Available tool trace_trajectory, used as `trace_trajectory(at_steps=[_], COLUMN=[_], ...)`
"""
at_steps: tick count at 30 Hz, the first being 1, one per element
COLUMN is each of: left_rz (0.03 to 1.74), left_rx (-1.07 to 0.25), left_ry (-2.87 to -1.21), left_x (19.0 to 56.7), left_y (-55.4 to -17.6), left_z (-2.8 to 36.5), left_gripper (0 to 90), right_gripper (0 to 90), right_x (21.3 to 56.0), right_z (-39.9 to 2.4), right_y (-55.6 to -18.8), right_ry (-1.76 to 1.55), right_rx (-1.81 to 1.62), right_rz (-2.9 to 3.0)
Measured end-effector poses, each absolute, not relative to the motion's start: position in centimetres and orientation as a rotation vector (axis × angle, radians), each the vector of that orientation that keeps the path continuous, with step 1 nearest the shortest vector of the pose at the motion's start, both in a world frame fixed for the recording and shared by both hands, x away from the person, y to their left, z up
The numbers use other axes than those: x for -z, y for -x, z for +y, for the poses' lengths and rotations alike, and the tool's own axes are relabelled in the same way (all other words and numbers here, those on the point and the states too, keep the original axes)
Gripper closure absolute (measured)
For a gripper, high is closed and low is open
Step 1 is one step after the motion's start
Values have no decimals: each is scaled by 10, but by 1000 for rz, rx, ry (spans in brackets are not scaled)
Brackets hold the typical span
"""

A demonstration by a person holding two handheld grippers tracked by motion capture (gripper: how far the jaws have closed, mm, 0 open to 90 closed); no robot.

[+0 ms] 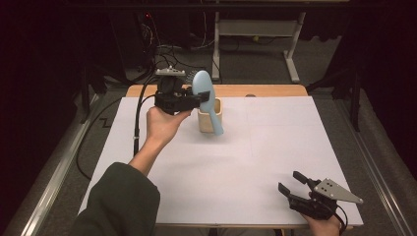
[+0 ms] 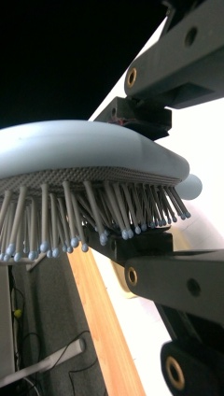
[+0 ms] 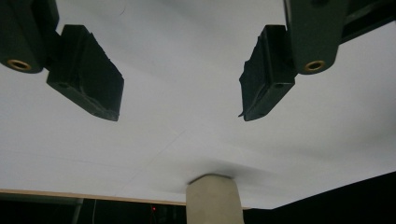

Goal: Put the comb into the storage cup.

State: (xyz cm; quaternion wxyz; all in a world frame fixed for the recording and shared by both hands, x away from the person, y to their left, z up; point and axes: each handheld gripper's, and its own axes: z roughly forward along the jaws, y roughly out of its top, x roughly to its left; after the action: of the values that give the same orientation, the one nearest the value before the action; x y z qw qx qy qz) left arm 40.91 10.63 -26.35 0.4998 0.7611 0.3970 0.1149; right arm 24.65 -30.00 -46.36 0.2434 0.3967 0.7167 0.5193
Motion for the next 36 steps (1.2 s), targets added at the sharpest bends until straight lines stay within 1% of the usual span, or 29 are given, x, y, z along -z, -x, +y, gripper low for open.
trace_trajectory(at_steps=[17,36], left_rz=[992,1067], left_rx=[-304,-331], left_ry=[-1812,-1736], left_x=[251,252], left_y=[-424,-442], left_z=[108,118], left_gripper=[540,540], right_gripper=[310,311], right_x=[463,464], right_z=[-300,-299], right_y=[-246,-246], right_ry=[-1086,-1077], right_rx=[-1418,-1419], right_rz=[1953,1953])
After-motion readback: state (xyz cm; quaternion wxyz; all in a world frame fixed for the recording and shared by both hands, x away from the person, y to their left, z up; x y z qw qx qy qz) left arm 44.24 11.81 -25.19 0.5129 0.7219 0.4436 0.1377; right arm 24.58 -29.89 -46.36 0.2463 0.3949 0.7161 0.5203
